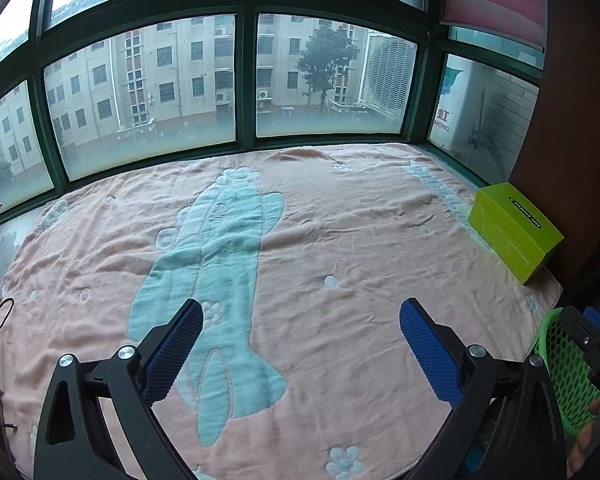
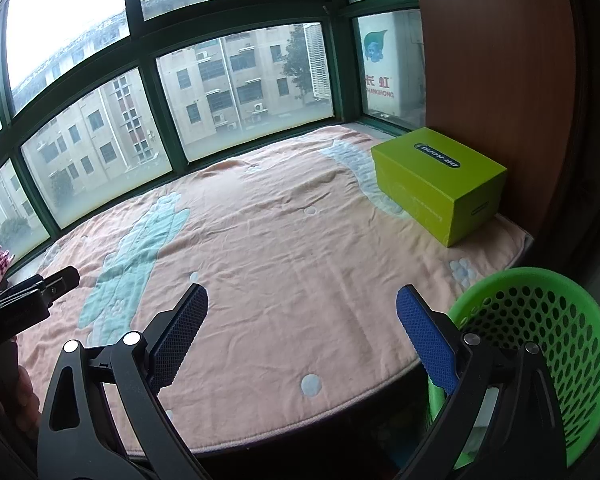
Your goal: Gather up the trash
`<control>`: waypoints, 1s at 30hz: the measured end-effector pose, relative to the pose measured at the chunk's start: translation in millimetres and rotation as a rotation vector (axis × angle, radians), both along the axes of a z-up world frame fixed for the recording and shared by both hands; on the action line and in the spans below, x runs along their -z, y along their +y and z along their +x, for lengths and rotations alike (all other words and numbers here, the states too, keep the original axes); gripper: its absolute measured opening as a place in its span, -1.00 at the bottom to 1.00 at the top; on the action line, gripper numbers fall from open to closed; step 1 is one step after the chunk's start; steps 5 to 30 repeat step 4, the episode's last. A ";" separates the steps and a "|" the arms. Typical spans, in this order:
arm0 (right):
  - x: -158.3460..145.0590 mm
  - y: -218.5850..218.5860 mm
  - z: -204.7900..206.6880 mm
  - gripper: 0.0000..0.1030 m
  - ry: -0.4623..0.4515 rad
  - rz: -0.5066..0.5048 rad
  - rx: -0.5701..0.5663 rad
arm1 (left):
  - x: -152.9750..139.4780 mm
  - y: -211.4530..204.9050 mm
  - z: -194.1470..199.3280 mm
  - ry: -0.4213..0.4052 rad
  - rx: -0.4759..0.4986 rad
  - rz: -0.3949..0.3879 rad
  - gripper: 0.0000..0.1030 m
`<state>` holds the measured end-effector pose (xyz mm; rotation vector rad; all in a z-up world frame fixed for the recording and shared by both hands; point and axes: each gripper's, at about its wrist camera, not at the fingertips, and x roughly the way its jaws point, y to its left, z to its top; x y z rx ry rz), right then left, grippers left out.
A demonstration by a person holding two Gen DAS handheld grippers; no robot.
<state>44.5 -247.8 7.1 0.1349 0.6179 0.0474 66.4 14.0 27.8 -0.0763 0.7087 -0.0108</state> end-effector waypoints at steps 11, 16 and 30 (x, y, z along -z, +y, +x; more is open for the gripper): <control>0.0 -0.1 0.2 0.83 0.001 0.001 0.000 | 0.1 0.1 0.0 0.000 -0.002 0.003 0.85; 0.0 -0.1 0.2 0.83 0.001 0.001 0.000 | 0.1 0.1 0.0 0.000 -0.002 0.003 0.85; 0.0 -0.1 0.2 0.83 0.001 0.001 0.000 | 0.1 0.1 0.0 0.000 -0.002 0.003 0.85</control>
